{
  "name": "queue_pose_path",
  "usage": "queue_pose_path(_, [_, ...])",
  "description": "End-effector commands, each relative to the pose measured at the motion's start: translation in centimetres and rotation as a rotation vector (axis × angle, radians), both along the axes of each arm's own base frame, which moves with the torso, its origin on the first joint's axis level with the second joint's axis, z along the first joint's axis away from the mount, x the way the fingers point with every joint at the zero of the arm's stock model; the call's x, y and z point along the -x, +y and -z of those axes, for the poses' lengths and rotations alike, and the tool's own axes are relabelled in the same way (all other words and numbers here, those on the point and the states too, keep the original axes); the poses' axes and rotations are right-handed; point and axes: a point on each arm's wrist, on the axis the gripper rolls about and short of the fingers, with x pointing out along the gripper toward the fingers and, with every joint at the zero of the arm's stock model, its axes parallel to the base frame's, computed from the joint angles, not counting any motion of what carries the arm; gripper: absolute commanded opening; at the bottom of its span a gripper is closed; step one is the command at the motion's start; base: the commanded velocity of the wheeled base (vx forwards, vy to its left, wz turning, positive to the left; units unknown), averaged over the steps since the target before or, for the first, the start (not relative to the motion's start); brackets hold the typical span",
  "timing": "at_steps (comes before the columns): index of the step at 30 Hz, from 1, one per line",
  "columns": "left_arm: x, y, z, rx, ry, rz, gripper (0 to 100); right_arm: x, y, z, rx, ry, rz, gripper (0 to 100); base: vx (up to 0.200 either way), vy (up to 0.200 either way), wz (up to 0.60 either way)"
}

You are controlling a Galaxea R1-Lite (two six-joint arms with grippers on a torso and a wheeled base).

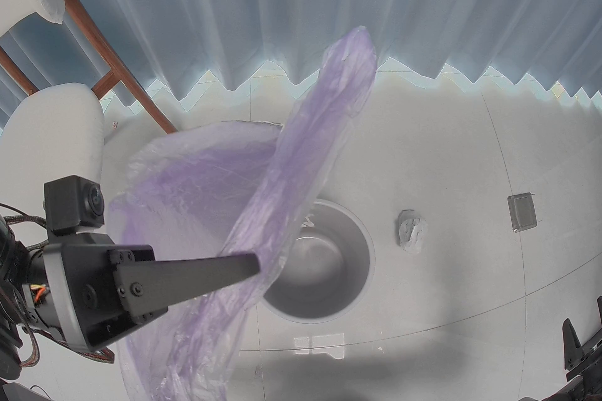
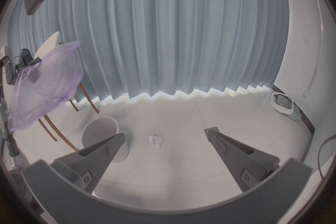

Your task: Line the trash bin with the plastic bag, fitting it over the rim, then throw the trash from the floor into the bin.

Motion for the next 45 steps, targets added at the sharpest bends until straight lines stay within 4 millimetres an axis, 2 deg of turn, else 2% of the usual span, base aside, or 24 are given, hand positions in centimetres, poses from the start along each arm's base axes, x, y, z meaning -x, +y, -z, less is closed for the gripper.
queue_pose_path(1, [-0.5, -0.6, 0.0, -0.007, 0.009, 0.01, 0, 0.0, 0.0, 0.5, 0.0, 0.0, -0.001, 100, 0.0, 0.0, 0.0])
queue_pose_path(15, [-0.9, -0.9, 0.6, -0.025, 0.027, 0.007, 0, 0.0, 0.0, 0.5, 0.0, 0.0, -0.001, 100, 0.0, 0.0, 0.0])
queue_pose_path(26, [-3.7, -1.1, 4.6, -0.179, -0.023, -0.089, 0, 0.0, 0.0, 0.5, -0.001, 0.0, -0.001, 100, 0.0, 0.0, 0.0])
queue_pose_path(37, [-5.0, -0.7, 4.8, -0.161, -0.043, -0.142, 0, 0.0, 0.0, 0.5, -0.001, 0.0, -0.001, 100, 0.0, 0.0, 0.0])
queue_pose_path(45, [-5.8, 0.3, 3.8, -0.116, -0.101, -0.211, 0, 0.0, 0.0, 0.5, 0.0, 0.0, -0.001, 100, 0.0, 0.0, 0.0])
